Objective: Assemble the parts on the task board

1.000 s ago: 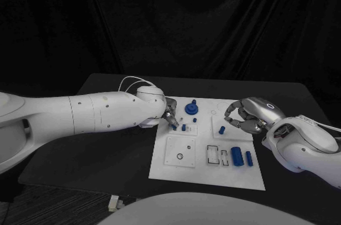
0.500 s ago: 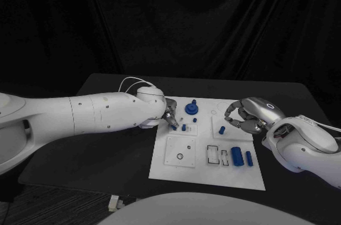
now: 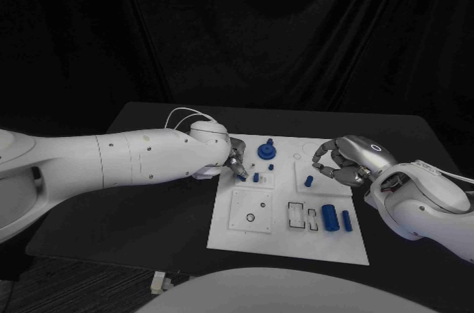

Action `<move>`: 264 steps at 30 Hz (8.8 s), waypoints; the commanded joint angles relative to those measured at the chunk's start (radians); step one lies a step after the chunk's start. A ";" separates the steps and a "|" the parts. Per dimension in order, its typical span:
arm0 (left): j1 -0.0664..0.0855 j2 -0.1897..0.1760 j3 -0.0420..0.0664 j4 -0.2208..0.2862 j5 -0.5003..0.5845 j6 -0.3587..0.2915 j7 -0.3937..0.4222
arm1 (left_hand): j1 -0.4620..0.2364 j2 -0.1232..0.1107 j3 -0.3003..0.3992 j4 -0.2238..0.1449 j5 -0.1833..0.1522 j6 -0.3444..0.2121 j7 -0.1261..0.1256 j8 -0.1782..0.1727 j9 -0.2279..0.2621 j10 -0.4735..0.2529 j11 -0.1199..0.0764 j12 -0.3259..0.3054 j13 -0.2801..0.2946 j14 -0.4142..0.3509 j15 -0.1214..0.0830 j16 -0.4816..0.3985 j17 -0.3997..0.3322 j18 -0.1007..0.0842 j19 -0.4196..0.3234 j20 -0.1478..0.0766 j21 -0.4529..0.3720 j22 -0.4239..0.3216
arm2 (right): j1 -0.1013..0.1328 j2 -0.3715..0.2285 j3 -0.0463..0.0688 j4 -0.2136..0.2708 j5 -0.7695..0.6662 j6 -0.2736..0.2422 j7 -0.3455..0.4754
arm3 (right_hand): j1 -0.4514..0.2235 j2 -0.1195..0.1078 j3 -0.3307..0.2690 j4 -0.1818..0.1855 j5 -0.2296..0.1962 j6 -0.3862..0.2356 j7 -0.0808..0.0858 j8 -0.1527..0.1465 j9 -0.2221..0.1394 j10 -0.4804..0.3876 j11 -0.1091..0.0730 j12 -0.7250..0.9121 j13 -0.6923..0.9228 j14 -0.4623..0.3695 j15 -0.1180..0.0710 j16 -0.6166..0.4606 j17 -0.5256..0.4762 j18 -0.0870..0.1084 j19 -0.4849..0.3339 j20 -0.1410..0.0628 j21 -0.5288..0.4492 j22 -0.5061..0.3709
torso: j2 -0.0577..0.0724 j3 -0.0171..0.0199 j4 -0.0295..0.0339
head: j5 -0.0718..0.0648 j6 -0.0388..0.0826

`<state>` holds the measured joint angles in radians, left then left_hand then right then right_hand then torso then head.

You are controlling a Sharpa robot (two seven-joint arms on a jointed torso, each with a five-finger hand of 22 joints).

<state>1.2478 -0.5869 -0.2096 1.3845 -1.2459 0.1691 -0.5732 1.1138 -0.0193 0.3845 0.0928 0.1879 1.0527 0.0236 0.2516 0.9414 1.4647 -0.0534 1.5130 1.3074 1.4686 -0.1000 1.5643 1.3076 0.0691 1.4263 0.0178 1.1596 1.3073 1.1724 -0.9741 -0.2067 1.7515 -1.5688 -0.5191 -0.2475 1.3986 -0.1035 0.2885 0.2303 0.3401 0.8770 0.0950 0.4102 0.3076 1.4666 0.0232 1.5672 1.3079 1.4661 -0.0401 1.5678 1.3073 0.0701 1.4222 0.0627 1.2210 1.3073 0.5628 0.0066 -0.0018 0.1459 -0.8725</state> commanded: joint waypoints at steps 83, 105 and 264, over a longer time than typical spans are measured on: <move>-0.014 0.011 -0.004 -0.019 0.054 0.030 0.019 | -0.079 0.032 -0.247 0.149 -0.126 -0.098 -0.010 0.206 0.340 0.076 -0.003 -0.019 0.213 0.095 -0.002 -0.016 0.246 0.009 0.009 -0.004 -0.028 0.160 | -0.004 0.003 0.001 -0.004 -0.007 0.012 -0.024 | 0.016 0.004 0.004 -0.011 0.006 0.005 -0.002 0.004 0.002 0.104 -0.008 0.004 0.263 0.105 -0.007 0.003 0.263 0.008 -0.008 0.001 -0.011 0.159 | 0.000 -0.0001 -0.0004 | 0.003 0.000; -0.014 -0.022 -0.003 0.012 0.054 -0.064 0.043 | -0.094 0.017 -0.300 0.190 -0.134 -0.122 -0.010 0.234 0.387 0.079 -0.003 -0.015 0.215 0.097 -0.002 -0.011 0.250 0.007 0.014 -0.004 -0.017 0.163 | -0.005 0.003 0.001 -0.009 -0.007 0.015 -0.023 | 0.014 0.005 0.004 -0.011 0.006 0.005 -0.001 0.004 0.002 0.104 -0.007 0.004 0.263 0.105 -0.006 0.003 0.263 0.009 -0.009 0.001 -0.014 0.158 | 0.000 -0.0001 -0.0002 | 0.004 0.000; -0.073 0.183 -0.002 -0.293 -0.660 -0.482 0.764 | 0.355 -0.099 -0.001 0.012 -0.021 0.017 0.006 -0.088 -0.647 -0.414 0.036 -1.278 -1.072 -0.117 0.034 -0.400 -0.398 0.003 -0.001 0.043 0.068 0.168 | -0.001 -0.032 0.001 0.025 -0.007 -0.065 0.061 | 0.007 0.002 -0.002 -0.004 0.001 0.015 -0.008 0.009 0.006 0.095 -0.014 -0.007 0.250 0.105 -0.012 0.003 0.263 0.006 0.002 -0.003 0.000 0.163 | 0.000 0.0001 -0.0006 | -0.020 0.000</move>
<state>1.1763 -0.4039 -0.2131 1.0861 -1.9042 -0.2531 0.1718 1.4811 -0.1179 0.3852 0.1099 0.1612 1.0650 0.0292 0.1590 0.2883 1.0467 -0.0178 0.2312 0.2363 1.3461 -0.0656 1.1649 0.9099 0.0690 1.4264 0.0606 1.2257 1.3073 1.1719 -1.0052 -0.2066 1.7769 -1.5689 -0.5898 -0.1775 1.4025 -0.0996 0.2940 0.2248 0.3400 0.8858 0.0862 0.4161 0.3122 1.4666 0.0162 1.5635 1.3074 1.4668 -0.0465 1.5678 1.3073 0.0701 1.4222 0.0627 1.2248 1.3076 0.5628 0.0065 -0.0022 0.1258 -0.8725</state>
